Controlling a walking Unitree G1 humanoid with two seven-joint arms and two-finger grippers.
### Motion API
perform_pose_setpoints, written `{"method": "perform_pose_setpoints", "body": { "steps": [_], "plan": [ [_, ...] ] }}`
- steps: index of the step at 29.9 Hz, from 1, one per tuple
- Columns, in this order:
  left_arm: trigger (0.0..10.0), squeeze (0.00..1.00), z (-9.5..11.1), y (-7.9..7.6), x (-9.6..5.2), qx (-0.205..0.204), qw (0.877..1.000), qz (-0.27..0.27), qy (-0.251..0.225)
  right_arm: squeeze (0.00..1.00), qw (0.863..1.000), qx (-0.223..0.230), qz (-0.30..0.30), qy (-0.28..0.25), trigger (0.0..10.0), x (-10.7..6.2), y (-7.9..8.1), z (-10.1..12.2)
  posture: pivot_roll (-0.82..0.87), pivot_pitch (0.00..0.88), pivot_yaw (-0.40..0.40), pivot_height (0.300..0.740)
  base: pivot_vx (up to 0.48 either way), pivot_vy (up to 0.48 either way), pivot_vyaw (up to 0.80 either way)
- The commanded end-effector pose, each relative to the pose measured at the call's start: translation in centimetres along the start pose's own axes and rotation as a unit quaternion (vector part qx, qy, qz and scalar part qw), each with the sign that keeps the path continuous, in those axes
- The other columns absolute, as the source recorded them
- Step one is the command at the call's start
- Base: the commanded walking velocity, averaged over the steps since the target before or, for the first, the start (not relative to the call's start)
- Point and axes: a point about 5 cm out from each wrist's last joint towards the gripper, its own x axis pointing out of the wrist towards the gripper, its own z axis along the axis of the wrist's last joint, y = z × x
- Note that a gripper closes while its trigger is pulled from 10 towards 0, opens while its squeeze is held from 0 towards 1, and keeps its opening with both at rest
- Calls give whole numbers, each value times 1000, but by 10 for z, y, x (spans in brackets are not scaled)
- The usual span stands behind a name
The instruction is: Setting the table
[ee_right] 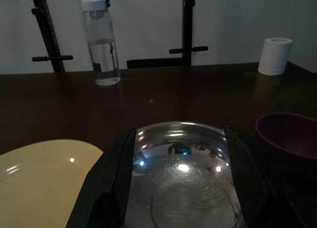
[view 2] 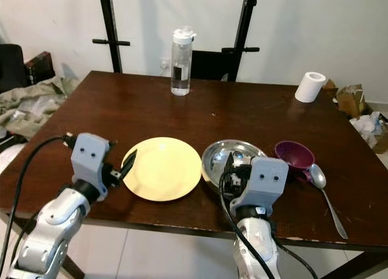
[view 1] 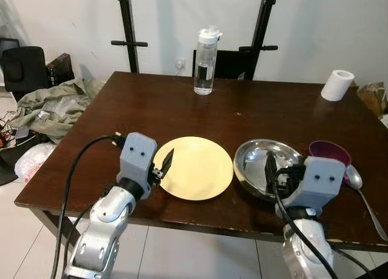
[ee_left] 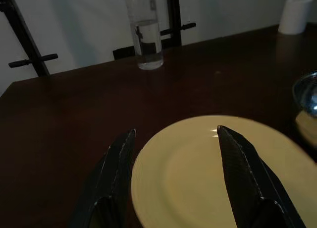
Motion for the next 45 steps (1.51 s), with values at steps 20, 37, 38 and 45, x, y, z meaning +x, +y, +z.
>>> {"method": "perform_pose_setpoints", "body": {
  "steps": [20, 37, 38, 45],
  "plan": [
    [10000, 0, -7, -3, 13, -5, 1000, 4, 1, 0, 1000, 0, -5, 3, 10000, -1, -3, -3, -54, 28, 105, 740, -118, 0, 0],
    [10000, 0, -6, 18, 16, 14, 1000, 11, 11, 0, 1000, 13, 13, 25, 10000, -1, 12, -12, -10, 67, 106, 740, -355, 0, 0],
    [10000, 0, -7, 18, 15, 15, 1000, 10, 11, 0, 999, 12, 17, 25, 10000, -1, 13, -12, -6, 68, 106, 740, -345, 0, 0],
    [10000, 0, -9, 12, 11, 14, 1000, 10, 13, 0, 999, 12, 25, 34, 10000, -4, 12, -15, 3, 90, 85, 740, -341, 0, 0]
  ]
}}
